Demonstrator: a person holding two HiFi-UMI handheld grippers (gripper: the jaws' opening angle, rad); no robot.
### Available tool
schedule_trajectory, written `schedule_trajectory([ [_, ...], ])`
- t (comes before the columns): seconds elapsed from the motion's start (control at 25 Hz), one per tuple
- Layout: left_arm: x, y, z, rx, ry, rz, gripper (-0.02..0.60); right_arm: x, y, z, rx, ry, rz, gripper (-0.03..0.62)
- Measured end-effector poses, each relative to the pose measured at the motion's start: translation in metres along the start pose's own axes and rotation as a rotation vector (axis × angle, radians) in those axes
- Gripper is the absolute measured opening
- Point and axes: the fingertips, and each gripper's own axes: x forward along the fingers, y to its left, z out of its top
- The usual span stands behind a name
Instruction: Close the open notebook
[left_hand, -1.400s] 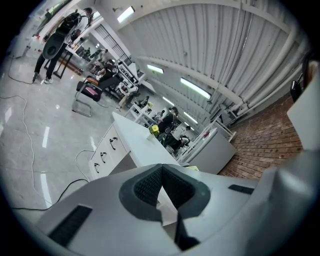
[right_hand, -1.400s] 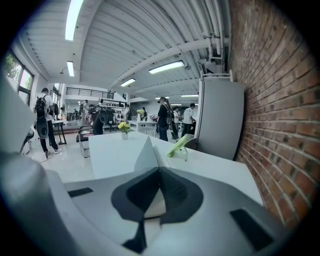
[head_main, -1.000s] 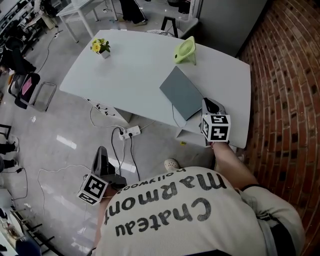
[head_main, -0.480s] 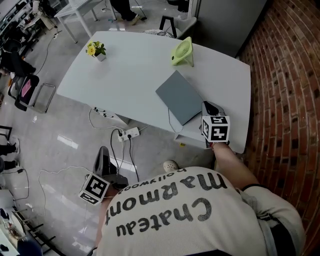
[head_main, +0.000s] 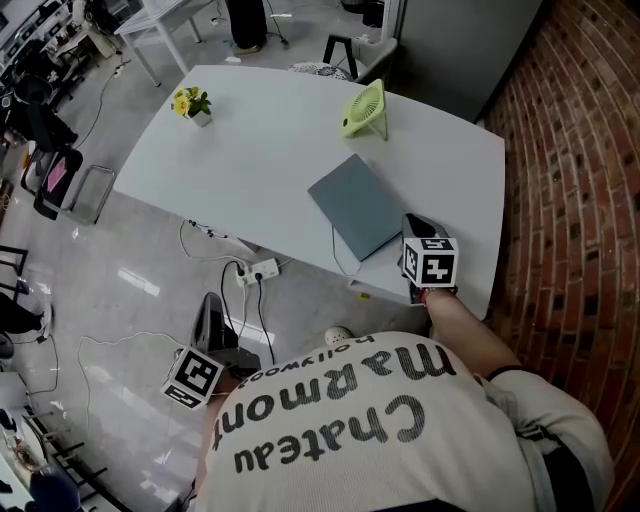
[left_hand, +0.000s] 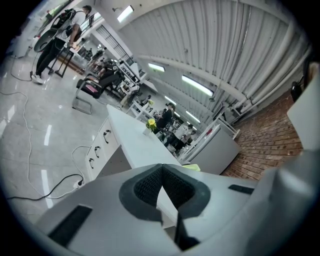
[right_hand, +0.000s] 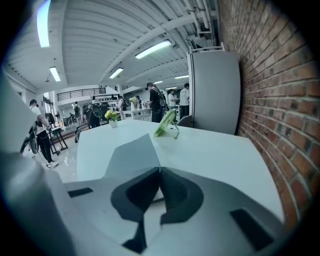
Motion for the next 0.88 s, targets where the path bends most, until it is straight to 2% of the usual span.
schedule_trajectory([
  [0.48,0.001,-0.009,-0.002,0.000,-0.044,0.016,0.002,0.023,-0.012,-0.025,-0.022,0.088,0.016,0.011],
  [0.88,0.012,-0.018,-0.003,0.011,-0.047,-0.013,0.002,0.033,-0.013,-0.039,-0.024,0.186,0.059,0.018],
])
